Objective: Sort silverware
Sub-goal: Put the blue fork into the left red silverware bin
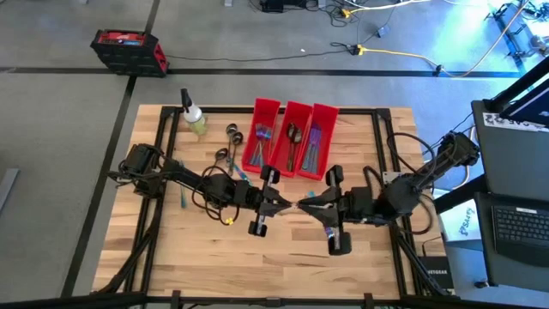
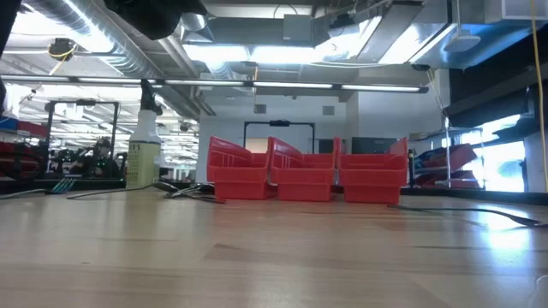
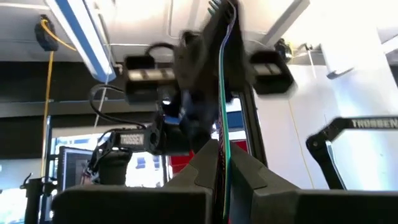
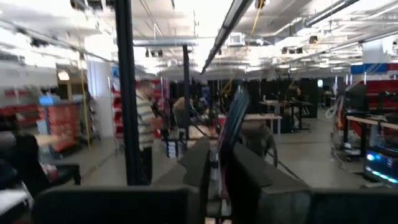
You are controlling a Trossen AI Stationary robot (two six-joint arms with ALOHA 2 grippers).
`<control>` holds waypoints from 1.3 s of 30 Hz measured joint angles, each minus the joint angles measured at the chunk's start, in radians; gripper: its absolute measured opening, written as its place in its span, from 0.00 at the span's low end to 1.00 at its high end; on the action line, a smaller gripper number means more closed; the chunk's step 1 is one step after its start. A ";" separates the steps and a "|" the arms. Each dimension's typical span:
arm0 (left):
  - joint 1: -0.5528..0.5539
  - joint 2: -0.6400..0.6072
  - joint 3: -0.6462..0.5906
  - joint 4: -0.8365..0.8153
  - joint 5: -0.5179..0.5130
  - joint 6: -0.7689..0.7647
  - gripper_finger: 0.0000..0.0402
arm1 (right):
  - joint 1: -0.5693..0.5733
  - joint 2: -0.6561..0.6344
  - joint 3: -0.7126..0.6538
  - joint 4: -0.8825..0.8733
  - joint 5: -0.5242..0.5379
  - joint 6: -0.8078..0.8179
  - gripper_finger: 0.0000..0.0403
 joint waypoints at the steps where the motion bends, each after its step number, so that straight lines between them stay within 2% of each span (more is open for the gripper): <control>1: 0.004 -0.001 0.001 0.000 0.003 -0.006 0.00 | 0.000 0.001 -0.002 -0.004 0.000 0.000 0.10; 10: 0.025 -0.001 0.001 -0.010 -0.015 -0.052 0.00 | 0.002 -0.028 -0.002 -0.014 -0.013 -0.018 0.47; 13: 0.041 -0.001 0.001 -0.009 -0.016 -0.072 0.00 | 0.002 -0.043 -0.002 0.001 -0.050 -0.001 0.57; 15: 0.057 -0.001 0.001 -0.004 0.001 -0.114 0.00 | 0.012 -0.057 -0.002 -0.018 -0.034 0.012 0.63; 18: 0.076 -0.001 0.001 0.013 0.026 -0.160 0.00 | 0.040 -0.069 -0.002 -0.051 0.083 -0.056 0.71; 24: 0.121 -0.001 0.001 0.032 0.094 -0.269 0.00 | 0.061 -0.069 -0.001 -0.067 0.465 -0.204 0.76; 27: 0.140 -0.001 0.000 0.042 0.147 -0.301 0.00 | 0.052 -0.069 -0.001 -0.114 0.627 -0.220 0.78; 31: 0.171 0.001 -0.001 0.041 0.182 -0.349 0.00 | 0.017 -0.068 0.001 -0.208 0.779 -0.176 0.81; 34: 0.194 0.001 -0.003 0.040 0.198 -0.365 0.00 | 0.011 -0.068 0.001 -0.302 0.804 -0.107 0.83; 36: 0.211 0.000 -0.005 0.053 0.256 -0.364 0.00 | 0.013 -0.066 0.000 -0.340 0.778 -0.062 0.84; 39: 0.250 0.000 -0.005 0.050 0.280 -0.384 0.00 | 0.014 -0.067 0.000 -0.415 0.762 0.045 0.84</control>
